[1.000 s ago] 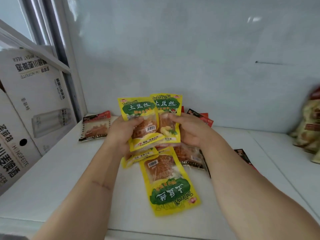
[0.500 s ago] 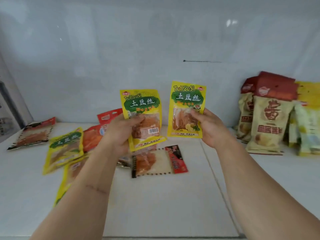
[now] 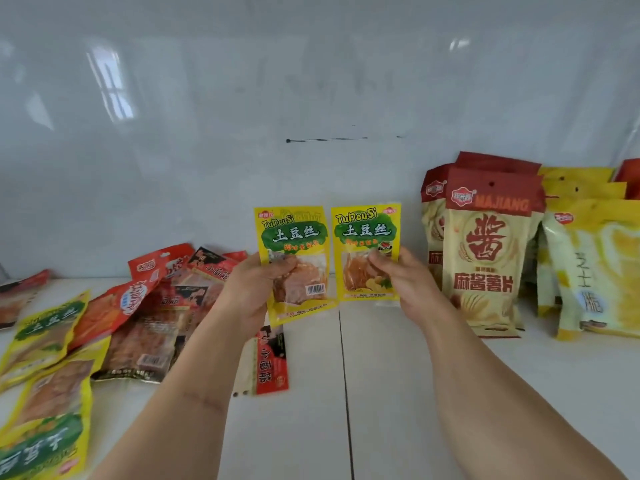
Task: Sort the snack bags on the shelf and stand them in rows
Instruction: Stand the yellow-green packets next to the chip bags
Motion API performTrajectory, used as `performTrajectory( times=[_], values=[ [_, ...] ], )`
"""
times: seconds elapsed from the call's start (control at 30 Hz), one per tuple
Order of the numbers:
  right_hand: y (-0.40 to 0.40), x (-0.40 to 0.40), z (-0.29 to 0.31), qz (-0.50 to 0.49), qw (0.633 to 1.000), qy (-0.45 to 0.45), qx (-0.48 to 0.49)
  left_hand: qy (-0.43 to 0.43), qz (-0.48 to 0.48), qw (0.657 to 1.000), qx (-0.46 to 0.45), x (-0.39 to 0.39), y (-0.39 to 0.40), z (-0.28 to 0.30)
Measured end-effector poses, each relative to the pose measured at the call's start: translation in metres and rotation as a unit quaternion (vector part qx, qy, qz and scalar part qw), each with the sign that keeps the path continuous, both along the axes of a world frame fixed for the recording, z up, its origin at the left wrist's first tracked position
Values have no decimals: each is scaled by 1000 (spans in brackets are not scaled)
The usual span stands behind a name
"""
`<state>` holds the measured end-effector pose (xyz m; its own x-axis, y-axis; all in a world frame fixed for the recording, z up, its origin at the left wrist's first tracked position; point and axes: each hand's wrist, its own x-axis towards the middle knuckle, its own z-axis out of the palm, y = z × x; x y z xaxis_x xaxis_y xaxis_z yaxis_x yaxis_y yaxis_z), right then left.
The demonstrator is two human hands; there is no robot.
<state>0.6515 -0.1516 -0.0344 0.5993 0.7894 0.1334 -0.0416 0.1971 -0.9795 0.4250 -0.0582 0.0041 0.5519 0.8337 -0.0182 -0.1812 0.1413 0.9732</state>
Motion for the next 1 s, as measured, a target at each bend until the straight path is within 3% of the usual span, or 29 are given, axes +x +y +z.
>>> performTrajectory(
  times=[0.2,0.57,0.7,0.9,1.0],
  values=[
    [22,16,-9,24,998,34,38,18,4,1000,-6,18,19,-2],
    [59,45,-26,43,997,-29,65,59,25,998,-1,43,36,-17],
    [70,38,-31,-51,998,-9,36,53,32,998,-11,53,32,-20],
    [69,23,-29,-188,966,-157,-86,48,50,997,-26,55,29,-20],
    [62,17,-24,-215,955,-160,-126,44,57,997,-32,59,28,-21]
  ],
)
